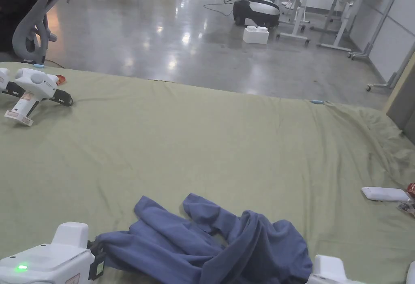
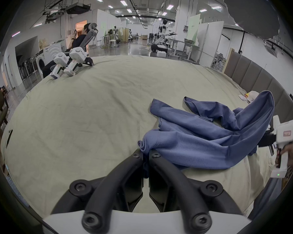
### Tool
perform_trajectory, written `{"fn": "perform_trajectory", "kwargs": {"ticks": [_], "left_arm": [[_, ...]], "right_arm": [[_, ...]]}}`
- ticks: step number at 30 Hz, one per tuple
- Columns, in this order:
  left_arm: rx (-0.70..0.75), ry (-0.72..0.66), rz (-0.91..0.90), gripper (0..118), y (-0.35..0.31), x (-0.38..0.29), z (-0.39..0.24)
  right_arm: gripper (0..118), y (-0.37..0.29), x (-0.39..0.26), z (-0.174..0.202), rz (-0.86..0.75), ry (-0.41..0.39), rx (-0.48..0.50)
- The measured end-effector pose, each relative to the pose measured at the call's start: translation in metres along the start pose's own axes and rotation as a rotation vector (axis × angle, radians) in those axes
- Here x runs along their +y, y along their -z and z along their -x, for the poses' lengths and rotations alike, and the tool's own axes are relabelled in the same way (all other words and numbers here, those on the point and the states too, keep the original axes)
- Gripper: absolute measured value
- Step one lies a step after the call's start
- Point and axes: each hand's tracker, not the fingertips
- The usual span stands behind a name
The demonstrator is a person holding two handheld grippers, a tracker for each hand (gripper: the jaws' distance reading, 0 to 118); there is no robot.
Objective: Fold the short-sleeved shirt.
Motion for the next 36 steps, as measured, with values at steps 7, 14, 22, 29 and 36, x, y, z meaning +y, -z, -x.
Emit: {"fn": "perform_trajectory", "kwargs": {"ticks": [7,14,22,29,36], "left_arm": [[0.008,0.001,0.005,1,0.007,-0.006,0.004],[0.007,-0.001,-0.082,1,-0.009,0.013,0.017],[-0.015,-0.032,-0.239,1,-0.063,0.077,0.025],[0.002,-0.003,-0.379,1,-0.103,0.148,0.031],[0.012,0.017,-0.445,1,-0.119,0.214,0.030]], "right_arm": [[1,0.012,-0.004,0.025,-0.019,-0.052,0.033],[0,-0.044,0.025,0.015,-0.230,-0.080,-0.017],[0,-0.131,0.074,-0.007,-0.463,-0.078,-0.031],[0,-0.189,0.120,-0.007,-0.614,-0.061,-0.030],[0,-0.227,0.175,0.009,-0.720,-0.102,-0.056]]}}
